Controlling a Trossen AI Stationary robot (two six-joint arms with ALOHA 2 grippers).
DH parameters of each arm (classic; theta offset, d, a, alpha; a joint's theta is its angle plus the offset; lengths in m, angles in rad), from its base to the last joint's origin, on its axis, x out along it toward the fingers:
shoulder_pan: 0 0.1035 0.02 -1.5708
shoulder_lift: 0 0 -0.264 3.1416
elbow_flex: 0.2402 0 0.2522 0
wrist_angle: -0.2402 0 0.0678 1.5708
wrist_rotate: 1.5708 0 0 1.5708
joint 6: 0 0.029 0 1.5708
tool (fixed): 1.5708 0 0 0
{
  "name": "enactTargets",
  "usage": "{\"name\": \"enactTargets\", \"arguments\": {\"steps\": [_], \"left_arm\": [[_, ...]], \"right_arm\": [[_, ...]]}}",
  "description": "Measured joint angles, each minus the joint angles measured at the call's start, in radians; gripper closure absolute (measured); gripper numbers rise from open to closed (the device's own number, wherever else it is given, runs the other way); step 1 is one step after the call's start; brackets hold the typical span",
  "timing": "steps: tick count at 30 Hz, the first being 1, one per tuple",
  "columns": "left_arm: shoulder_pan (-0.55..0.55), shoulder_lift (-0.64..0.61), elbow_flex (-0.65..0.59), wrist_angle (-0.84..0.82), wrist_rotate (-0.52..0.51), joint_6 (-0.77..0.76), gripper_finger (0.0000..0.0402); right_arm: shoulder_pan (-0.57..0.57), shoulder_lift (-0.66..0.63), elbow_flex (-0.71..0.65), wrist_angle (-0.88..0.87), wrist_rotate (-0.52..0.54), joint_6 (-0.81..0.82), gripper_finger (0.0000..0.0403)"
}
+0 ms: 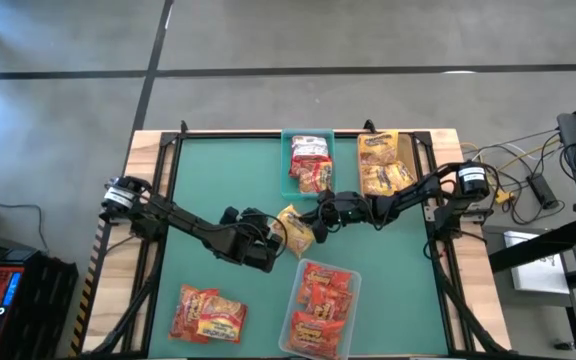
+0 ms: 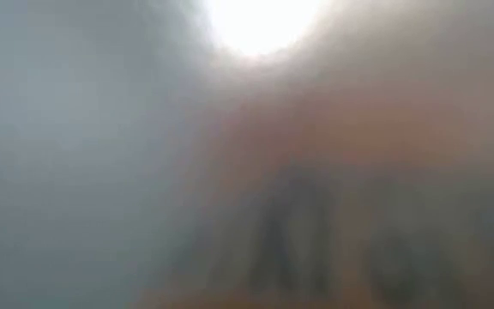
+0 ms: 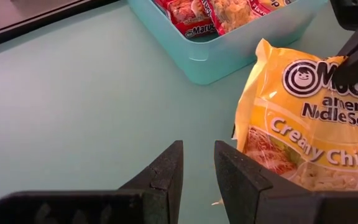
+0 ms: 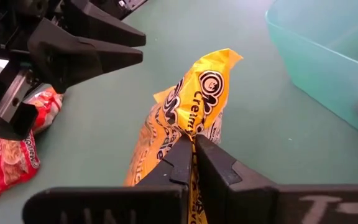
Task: Sort Maruchan noodles
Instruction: Put the yellow noodle pack into the transparent orange bin
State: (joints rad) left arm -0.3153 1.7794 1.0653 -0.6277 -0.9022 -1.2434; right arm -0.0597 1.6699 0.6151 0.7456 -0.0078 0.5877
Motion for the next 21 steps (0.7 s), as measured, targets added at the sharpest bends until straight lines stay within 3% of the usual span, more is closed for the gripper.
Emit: {"name": "enactTargets", "arguments": {"steps": [21], "left_arm": [[0.000,-0.001,0.000,0.009,0.018,0.004,0.0326]], "right_arm": [[-0.046,-0.020,0.000,0.021,-0.064,0.022,0.0395]]}}
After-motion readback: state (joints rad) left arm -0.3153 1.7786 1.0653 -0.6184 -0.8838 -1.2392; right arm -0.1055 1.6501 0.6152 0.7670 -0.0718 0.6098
